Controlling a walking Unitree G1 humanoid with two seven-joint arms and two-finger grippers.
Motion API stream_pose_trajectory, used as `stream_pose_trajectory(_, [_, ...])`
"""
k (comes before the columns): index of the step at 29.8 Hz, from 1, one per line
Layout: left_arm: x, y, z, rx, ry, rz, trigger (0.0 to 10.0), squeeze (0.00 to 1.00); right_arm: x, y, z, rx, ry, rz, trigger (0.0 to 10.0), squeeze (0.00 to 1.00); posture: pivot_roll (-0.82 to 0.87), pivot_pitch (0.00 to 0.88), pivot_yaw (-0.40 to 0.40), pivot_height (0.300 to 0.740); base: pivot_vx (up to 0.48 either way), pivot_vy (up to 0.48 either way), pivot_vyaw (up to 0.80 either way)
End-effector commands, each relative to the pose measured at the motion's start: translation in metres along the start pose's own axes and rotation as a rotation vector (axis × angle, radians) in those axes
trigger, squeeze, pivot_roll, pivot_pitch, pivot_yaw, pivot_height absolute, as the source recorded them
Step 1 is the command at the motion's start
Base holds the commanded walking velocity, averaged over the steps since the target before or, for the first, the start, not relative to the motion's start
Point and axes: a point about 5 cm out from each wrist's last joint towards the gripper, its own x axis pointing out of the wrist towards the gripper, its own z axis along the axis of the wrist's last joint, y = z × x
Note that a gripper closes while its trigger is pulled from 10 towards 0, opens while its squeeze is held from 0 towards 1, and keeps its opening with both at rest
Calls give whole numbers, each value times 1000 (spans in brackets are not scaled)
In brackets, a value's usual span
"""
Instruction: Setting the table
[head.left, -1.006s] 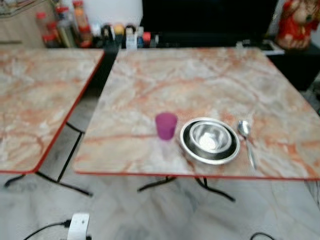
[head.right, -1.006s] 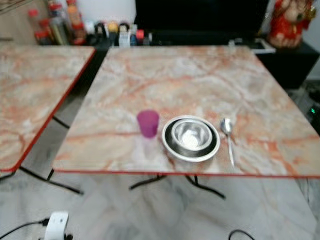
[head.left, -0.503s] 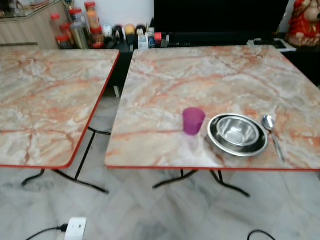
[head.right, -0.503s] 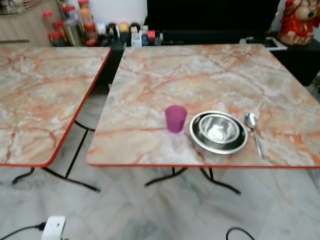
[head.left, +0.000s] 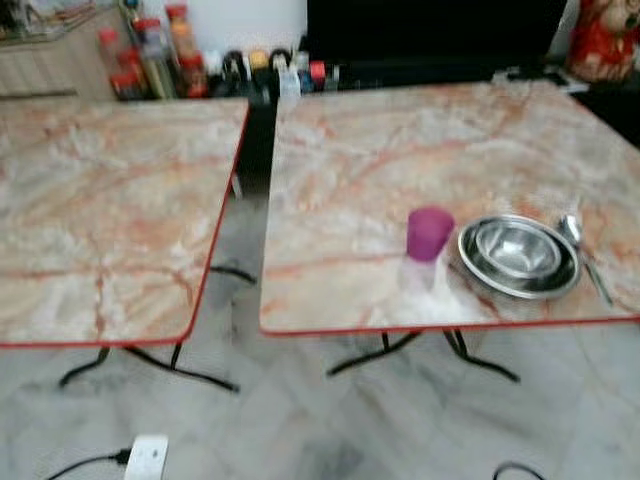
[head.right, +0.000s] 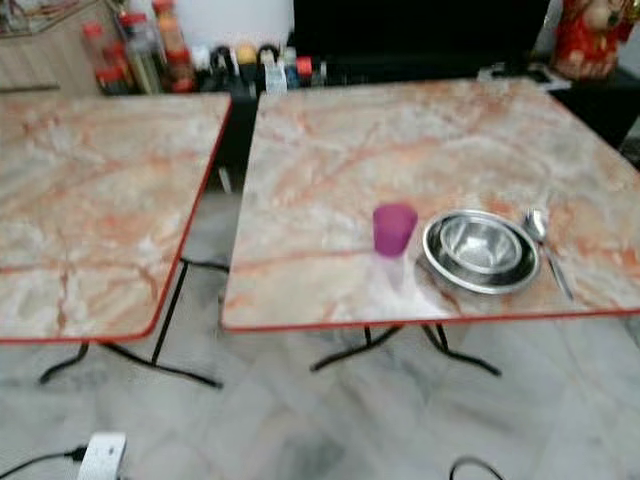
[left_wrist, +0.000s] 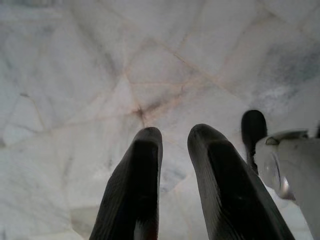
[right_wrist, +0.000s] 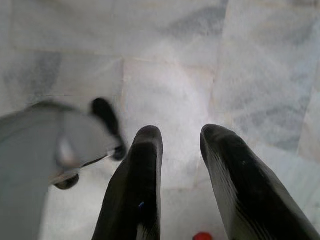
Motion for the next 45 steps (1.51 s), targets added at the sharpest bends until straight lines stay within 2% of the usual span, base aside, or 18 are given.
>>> stream_pose_trajectory(1, [0, 0, -2, 18, 6, -3, 10000, 0, -1, 0, -4, 11, 6, 0, 10000, 0, -21, 42, 43, 740, 0, 375, 0])
stream_pose_trajectory(45, [0, 1, 1, 2, 1, 6, 10000, 0, 0, 2, -2, -1, 6, 11, 10000, 0, -3, 78, 44, 740, 0, 390, 0])
